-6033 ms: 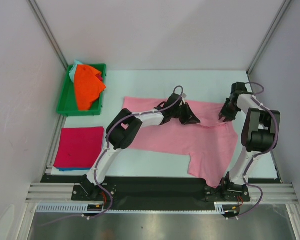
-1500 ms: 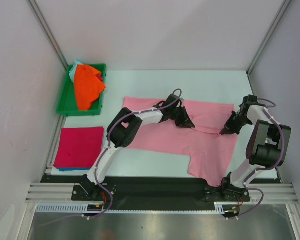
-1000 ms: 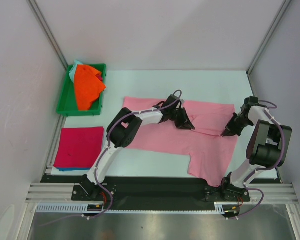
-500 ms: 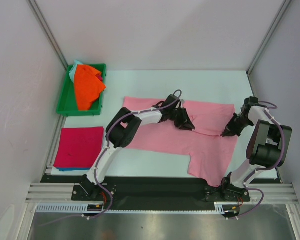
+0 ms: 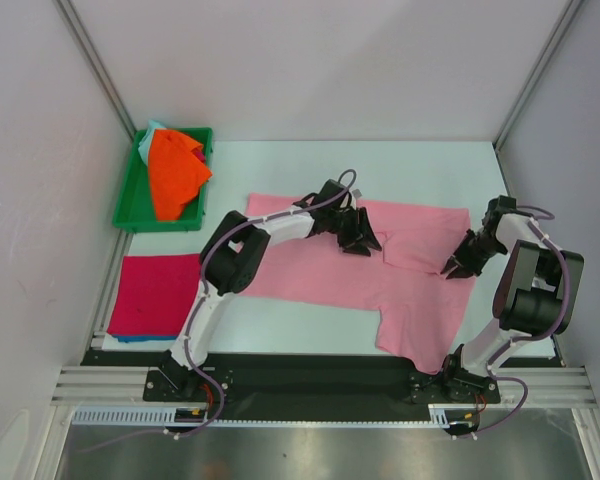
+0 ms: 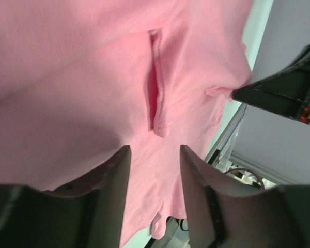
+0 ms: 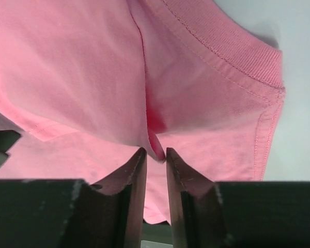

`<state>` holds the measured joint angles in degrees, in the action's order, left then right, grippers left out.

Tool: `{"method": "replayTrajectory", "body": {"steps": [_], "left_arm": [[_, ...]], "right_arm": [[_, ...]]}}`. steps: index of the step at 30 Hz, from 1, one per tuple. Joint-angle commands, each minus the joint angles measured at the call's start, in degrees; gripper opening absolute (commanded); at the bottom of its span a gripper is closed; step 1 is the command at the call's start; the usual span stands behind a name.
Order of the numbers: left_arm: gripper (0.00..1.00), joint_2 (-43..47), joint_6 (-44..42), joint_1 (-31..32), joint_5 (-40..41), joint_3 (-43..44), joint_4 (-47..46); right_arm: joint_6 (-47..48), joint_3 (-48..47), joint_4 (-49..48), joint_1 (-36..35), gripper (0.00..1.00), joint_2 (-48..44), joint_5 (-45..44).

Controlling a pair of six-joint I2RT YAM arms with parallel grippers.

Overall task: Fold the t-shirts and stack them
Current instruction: Fold the tshirt

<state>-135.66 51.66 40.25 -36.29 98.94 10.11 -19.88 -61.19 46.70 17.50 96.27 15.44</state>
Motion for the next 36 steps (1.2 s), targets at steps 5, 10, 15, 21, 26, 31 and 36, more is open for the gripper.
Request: {"method": "replayTrajectory", "body": {"steps": [5, 10, 15, 21, 26, 31, 36], "left_arm": [[0.53, 0.40, -1.21, 0.27, -5.80, 0.55, -6.76], [0.52, -1.72, 0.55, 1.15, -6.42, 2.67, -7.56], [0.52, -2.68, 1.60, 2.29, -6.51, 3.02, -8.26], [0.50, -3.21, 2.21, 3.43, -5.63, 2.75, -8.96], [0.39, -5.32, 4.76, 3.52, -5.37, 5.03, -11.41], [0.13, -4.80, 5.30, 3.52, -5.28, 6.09, -11.17], [0.00, -1.38, 4.06, 3.43, -4.93, 3.55, -8.79]], "right_arm": [[2.04, 2.83, -2.93, 0.26, 0.32, -3.63, -0.24], [2.21, 4.15, -4.86, -0.01, 0.33, -3.02, -0.15], [2.92, 4.59, -5.83, -0.09, 0.34, -3.63, -1.03], [3.18, 4.06, -6.53, -0.44, 0.36, -2.84, -0.77], [3.36, 3.10, -6.27, -0.97, 0.33, -2.31, -1.46], [2.39, 1.16, -4.34, -0.97, 0.05, -2.31, -1.03], [1.42, -0.51, -1.27, -0.53, 0.00, -4.24, -0.68]]}}
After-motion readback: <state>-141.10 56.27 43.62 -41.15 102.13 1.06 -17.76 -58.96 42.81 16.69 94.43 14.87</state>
